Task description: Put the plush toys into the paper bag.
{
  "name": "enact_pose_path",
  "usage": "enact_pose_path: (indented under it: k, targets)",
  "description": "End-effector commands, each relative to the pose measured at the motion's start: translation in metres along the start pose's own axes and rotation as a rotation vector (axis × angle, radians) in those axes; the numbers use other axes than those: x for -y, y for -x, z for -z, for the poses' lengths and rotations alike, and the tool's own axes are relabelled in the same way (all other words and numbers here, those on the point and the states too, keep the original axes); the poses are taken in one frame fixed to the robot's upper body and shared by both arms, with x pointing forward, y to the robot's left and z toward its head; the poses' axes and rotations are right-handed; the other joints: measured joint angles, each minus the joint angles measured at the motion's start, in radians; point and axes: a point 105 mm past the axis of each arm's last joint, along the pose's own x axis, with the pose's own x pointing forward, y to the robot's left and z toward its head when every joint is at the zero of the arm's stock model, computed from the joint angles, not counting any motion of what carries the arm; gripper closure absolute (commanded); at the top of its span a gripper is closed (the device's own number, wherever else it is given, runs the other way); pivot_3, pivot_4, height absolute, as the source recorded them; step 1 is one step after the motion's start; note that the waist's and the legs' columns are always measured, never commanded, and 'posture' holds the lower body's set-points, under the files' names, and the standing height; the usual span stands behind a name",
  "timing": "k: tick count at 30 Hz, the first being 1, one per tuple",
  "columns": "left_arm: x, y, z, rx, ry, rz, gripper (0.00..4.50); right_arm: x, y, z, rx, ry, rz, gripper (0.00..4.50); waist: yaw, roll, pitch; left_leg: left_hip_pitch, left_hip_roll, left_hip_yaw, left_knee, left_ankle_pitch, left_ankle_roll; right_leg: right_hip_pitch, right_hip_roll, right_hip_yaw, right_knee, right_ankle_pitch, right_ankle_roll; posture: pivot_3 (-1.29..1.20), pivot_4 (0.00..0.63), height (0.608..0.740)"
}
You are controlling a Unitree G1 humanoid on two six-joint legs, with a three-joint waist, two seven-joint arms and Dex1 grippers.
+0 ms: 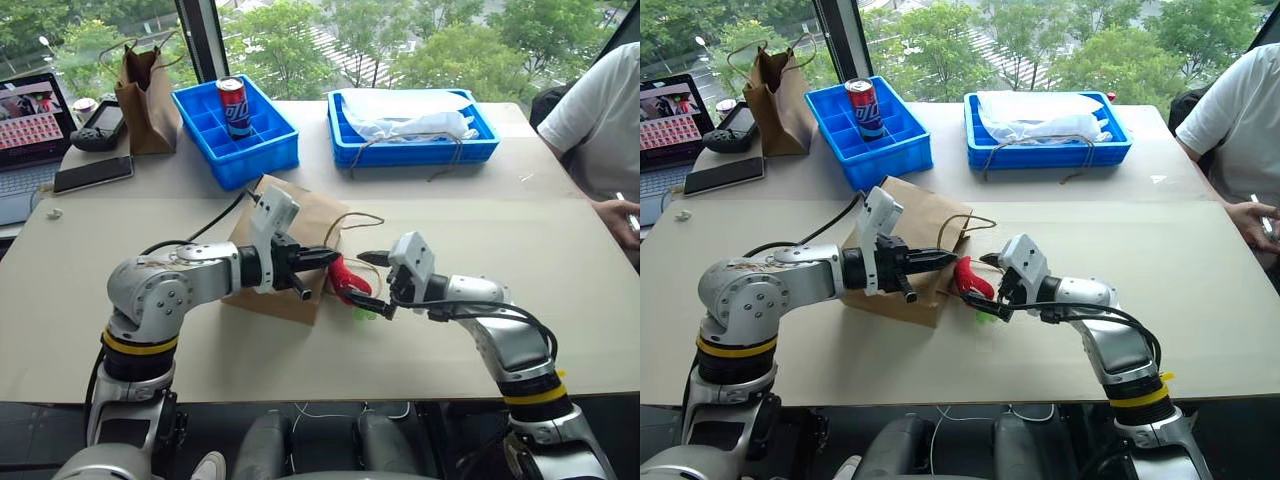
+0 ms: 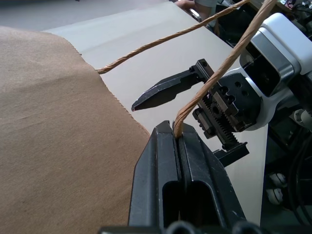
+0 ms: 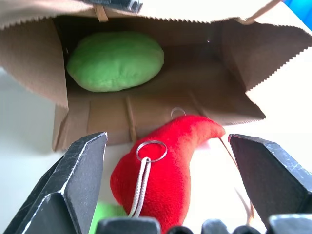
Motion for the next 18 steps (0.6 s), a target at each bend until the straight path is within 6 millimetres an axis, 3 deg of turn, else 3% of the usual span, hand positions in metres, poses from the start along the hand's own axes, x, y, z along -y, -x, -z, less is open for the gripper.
enact_pose_path:
  k: [1,7,8,13,18]
  targets:
    - [0.003,0.002,-0.013,0.039,-0.048,0.008,4.5,0.001,0.0,-0.015,0.017,0.039,-0.006,0.07,0.001,0.0,0.0,0.0,0.0,0.0,0.0,0.0,0.0,0.0,0.0,0.0,0.0,0.0,0.0,0.0,0.15,0.74]
    - [0.002,0.002,-0.015,0.04,-0.052,0.007,4.5,0.008,0.003,0.02,-0.15,0.018,0.04,0.07,0.004,0.0,0.0,0.0,-0.001,0.0,0.0,0.0,0.0,0.001,-0.001,-0.001,-0.001,0.0,0.0,0.0,0.15,0.74]
    - [0.002,0.002,-0.015,0.041,-0.054,0.007,4.5,0.007,0.001,0.02,-0.142,0.001,0.038,0.58,0.004,0.0,0.0,0.0,-0.001,0.0,0.0,0.0,0.0,0.001,-0.001,0.0,-0.001,0.0,0.0,0.0,0.15,0.74]
    - [0.002,0.002,-0.017,0.043,-0.06,0.005,4.5,0.007,-0.003,0.016,-0.144,0.013,0.04,2.14,0.001,0.0,0.0,0.0,0.0,0.0,0.0,0.0,0.0,0.0,0.0,0.0,0.0,0.0,0.0,0.0,0.15,0.74]
    - [0.003,0.002,-0.017,0.044,-0.061,0.008,4.5,0.013,-0.007,-0.011,-0.047,0.056,0.035,3.86,0.001,0.0,0.0,0.0,0.0,0.0,0.0,0.0,0.0,0.0,0.0,0.0,-0.001,0.0,0.0,0.0,0.15,0.74]
